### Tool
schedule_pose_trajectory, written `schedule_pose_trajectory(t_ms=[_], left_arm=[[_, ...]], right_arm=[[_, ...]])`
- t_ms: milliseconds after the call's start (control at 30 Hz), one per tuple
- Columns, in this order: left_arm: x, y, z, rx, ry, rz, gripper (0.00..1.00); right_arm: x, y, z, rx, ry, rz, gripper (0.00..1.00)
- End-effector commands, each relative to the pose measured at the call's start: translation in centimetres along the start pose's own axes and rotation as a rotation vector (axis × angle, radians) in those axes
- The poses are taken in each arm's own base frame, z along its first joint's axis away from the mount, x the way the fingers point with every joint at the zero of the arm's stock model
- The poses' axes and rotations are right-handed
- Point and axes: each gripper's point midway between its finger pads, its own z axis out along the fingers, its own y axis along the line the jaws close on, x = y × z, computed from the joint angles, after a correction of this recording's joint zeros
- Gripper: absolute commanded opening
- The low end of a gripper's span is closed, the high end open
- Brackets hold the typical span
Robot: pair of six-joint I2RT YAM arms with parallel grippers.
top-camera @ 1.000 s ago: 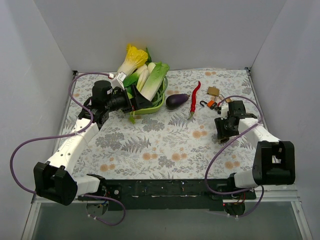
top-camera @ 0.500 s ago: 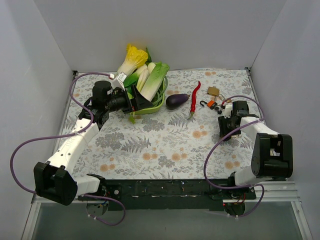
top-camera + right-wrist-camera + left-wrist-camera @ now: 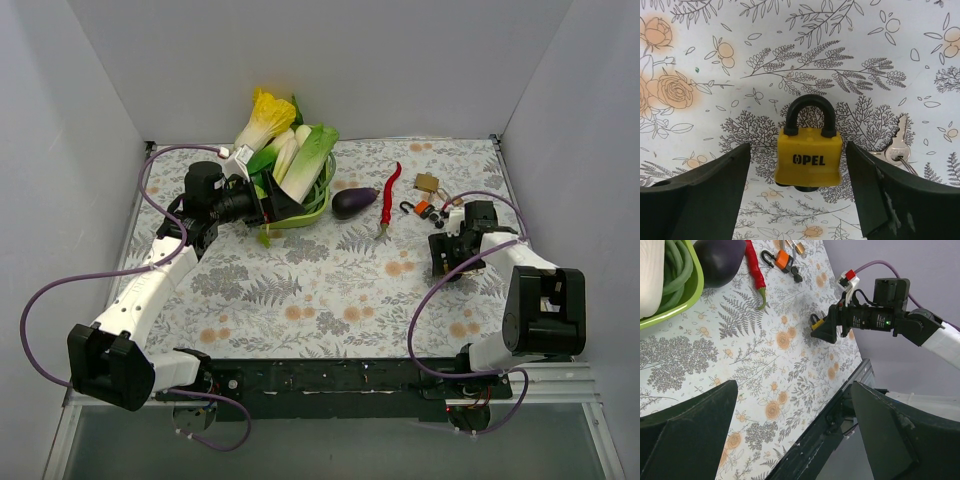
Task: Lock with the key
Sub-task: Place the lock at the center of the board, then pick up the lock from the center of the board.
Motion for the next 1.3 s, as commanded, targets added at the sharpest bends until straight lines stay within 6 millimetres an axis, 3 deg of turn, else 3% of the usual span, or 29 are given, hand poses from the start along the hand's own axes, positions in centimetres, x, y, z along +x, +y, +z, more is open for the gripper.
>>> schedule_pose_trajectory(t_ms=[0,133,167,233,267,300,367,400,600,767,1033,1267], left_arm=[[-0.6,-0.7,-0.6,0.009,-0.017,0.037,0.98],[-0.9,-1.1,-0.6,0.029,-0.003,0.068,0.98],[-0.8,-1.0,-0.3,0.031,0.01,0.073,0.98],[-0.9,-1.3,-0.3,0.054,0.029,0.112,0.98],[-0.7,-1.7,-0.3,0.083,0.051,0.123,0.98],[-0.6,-1.5,-0.1,0.092,0.067,0.142,0.98],[-0.7,-2.1,-0.1,0.124,0.082,0.163,0.98],[-0.8,-1.8,0.1,0.124,0.089,0.173,0.98],[-0.6,-1.9,0.4,0.16,0.118,0.177,0.98],[-0.2,-1.4,0.5,0.157,0.128,0.175,0.98],[-0.1,-0.8,0.9,0.149,0.132,0.16,0.98],[-0.1,-0.7,0.9,0.147,0.128,0.164,0.98]], right_arm=[[-3.1,0.2,-2.3,-0.021,-0.071,-0.009,0.85],[-7.5,0.2,-4.5,-0.052,-0.171,-0.122,0.88],[-10.4,0.0,-5.8,-0.051,-0.236,-0.162,0.89],[-12.2,0.7,-5.8,-0.126,-0.226,-0.23,0.89],[-15.1,0.4,-7.2,-0.119,-0.276,-0.275,0.9],[-16.4,0.5,-7.5,-0.134,-0.291,-0.295,0.9],[-17.1,0.7,-6.1,-0.179,-0.236,-0.314,0.91],[-18.9,0.8,-5.6,-0.186,-0.244,-0.331,0.91],[-22.3,1.7,-1.9,-0.165,-0.216,-0.428,0.91],[-23.2,0.9,0.5,-0.124,-0.216,-0.444,0.91],[-20.4,1.1,4.4,-0.14,-0.118,-0.473,0.91],[-19.9,0.2,6.3,-0.113,-0.1,-0.501,0.9]])
